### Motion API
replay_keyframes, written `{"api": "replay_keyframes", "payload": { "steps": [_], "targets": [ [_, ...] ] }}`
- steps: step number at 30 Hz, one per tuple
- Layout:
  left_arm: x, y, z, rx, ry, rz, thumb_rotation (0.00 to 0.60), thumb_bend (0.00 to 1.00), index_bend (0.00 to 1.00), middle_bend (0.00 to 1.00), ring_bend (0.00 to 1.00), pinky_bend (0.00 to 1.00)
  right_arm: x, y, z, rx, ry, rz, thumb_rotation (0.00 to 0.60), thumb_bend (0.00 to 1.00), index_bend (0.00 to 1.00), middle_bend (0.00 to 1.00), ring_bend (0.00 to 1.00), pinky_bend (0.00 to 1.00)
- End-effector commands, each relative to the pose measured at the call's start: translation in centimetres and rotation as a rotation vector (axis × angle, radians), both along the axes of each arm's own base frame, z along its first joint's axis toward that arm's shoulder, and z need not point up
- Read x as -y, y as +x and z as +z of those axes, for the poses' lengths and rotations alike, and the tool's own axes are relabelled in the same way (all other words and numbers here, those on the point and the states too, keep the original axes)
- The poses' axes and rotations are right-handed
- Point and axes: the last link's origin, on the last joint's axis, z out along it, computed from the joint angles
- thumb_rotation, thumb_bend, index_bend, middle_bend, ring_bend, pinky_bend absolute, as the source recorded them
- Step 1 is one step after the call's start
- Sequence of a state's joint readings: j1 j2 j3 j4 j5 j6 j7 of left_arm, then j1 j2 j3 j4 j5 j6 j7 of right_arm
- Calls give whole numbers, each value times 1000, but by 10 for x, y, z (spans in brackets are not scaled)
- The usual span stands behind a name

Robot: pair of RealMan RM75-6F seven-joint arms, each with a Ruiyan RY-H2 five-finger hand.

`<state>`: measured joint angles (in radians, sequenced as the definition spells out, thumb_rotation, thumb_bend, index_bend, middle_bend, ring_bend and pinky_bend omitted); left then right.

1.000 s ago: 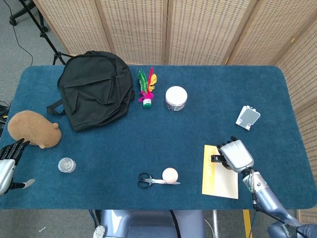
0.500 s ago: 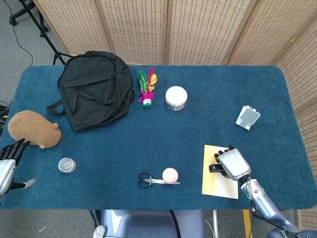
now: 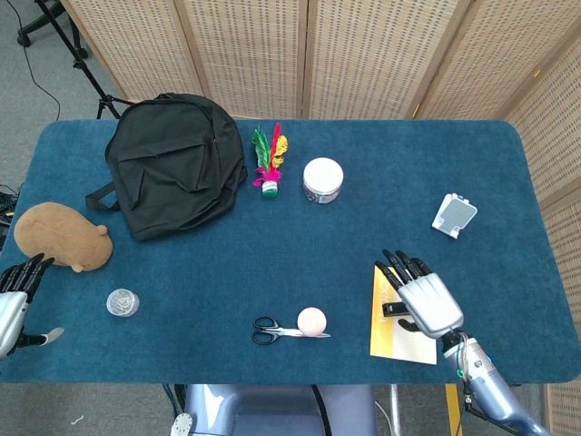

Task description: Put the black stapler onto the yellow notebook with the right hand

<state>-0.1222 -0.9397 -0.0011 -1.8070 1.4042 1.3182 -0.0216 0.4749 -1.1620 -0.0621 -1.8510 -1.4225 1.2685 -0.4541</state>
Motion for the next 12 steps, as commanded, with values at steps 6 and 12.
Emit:
{"api": "replay_keyframes", "payload": {
  "steps": [6,12],
  "targets": [
    [0,1,-1,-4,13,-23,600,0,0,0,0,0,-20,-44,46,43,-290,14,600,0,0,0,0,18],
    [1,2,0,-1,23,-28,600,0,0,0,0,0,-36,-72,50,128,-383,-18,600,0,0,0,0,0]
  ]
}}
